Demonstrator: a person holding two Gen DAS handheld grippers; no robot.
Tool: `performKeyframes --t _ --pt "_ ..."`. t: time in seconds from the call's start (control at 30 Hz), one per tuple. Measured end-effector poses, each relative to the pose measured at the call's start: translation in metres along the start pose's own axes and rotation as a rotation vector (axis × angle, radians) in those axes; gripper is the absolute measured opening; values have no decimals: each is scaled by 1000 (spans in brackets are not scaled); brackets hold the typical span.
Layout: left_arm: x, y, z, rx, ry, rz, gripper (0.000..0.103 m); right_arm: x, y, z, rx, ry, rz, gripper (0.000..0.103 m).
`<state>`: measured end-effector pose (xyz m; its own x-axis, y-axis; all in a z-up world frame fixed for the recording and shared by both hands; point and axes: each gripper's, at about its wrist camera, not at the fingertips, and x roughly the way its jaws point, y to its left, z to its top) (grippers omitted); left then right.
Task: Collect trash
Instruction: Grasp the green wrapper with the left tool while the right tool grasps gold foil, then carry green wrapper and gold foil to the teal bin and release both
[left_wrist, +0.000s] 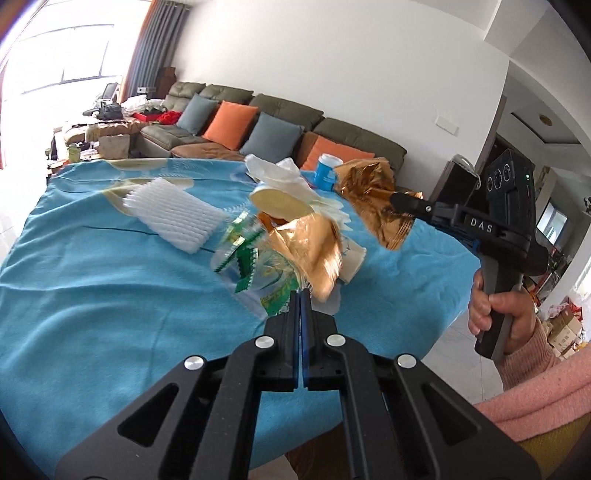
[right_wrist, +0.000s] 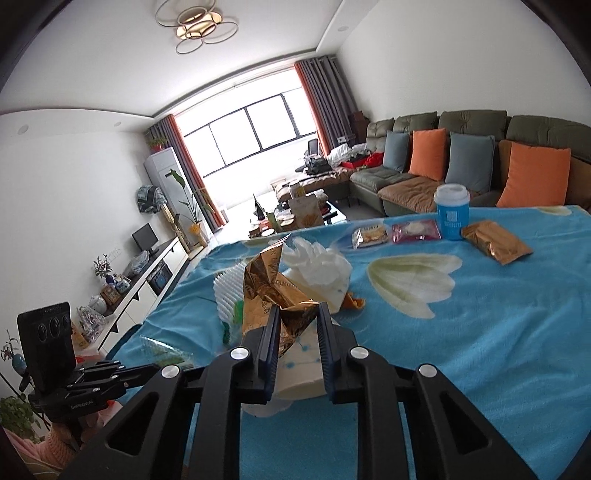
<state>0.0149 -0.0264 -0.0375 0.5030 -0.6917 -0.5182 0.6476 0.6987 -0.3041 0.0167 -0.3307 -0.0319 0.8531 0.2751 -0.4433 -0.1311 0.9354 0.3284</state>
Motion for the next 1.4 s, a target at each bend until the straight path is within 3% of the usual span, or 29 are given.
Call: performKeyframes --t 0.33,0.97,1.4 --pt "-46 22 -4 -56 -77 91 1 15 44 8 -62 3 134 18" --pt "-145 93 -25 -241 -225 384 1 125 182 3 -236 196 454 18" --pt "-205 151 -51 -396 -304 585 1 169 258 -3 -305 266 560 18"
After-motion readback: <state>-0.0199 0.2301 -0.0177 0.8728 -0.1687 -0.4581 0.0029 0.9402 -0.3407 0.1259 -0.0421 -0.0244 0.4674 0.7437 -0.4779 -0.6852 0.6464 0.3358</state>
